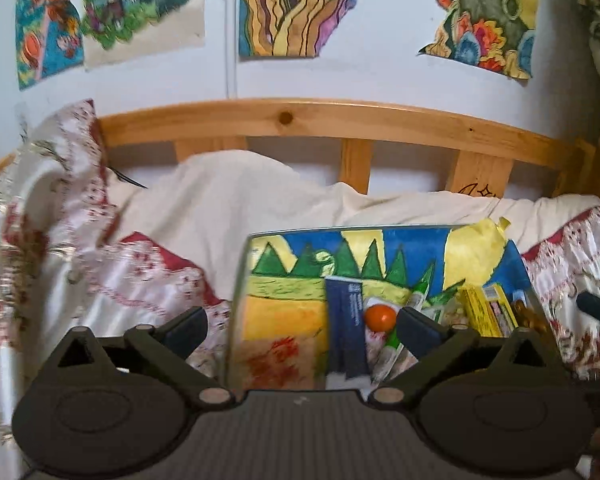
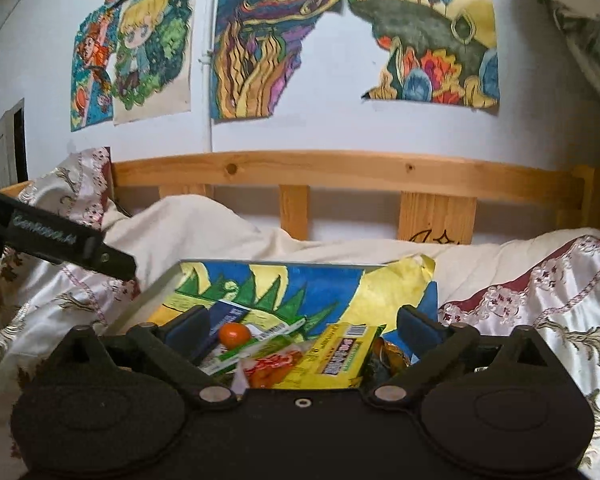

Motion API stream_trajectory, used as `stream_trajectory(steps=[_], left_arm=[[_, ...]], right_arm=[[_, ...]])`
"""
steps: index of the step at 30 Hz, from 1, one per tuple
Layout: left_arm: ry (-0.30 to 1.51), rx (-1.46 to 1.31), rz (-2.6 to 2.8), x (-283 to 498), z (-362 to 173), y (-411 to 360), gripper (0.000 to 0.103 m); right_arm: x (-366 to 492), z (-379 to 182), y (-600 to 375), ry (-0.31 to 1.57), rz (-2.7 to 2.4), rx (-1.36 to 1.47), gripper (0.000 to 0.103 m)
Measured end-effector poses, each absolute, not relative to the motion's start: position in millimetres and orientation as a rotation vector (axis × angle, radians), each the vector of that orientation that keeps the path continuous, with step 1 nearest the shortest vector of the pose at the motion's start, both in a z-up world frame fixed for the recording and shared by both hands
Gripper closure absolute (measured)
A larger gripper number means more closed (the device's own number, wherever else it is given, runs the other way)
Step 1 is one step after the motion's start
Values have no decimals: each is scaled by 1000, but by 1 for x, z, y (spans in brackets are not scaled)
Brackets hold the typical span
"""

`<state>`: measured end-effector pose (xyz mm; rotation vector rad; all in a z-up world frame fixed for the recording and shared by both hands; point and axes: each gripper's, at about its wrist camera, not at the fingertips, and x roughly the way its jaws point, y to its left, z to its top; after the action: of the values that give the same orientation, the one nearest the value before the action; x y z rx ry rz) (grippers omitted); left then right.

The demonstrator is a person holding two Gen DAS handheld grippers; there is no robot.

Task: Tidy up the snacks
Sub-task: 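Pull both open tools back up from the tray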

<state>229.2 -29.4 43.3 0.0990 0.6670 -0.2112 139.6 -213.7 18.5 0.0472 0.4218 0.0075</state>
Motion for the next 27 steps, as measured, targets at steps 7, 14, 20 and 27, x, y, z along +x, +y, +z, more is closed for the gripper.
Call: stream_trajectory(steps=[7,14,20,27], left_arm=[[670,163,-253,183,47,-12,1],[698,195,-284,147,40,-1,1],[709,215,-299,130,36,6,1],[717,226,-313,121,34,9,1]], right_arm=[[99,32,-197,445,3,57,1],[58,34,-189,496,-18,96,1],[30,33,-186,521,-46,123,1],[17,30,-182,540,-51,134,1]])
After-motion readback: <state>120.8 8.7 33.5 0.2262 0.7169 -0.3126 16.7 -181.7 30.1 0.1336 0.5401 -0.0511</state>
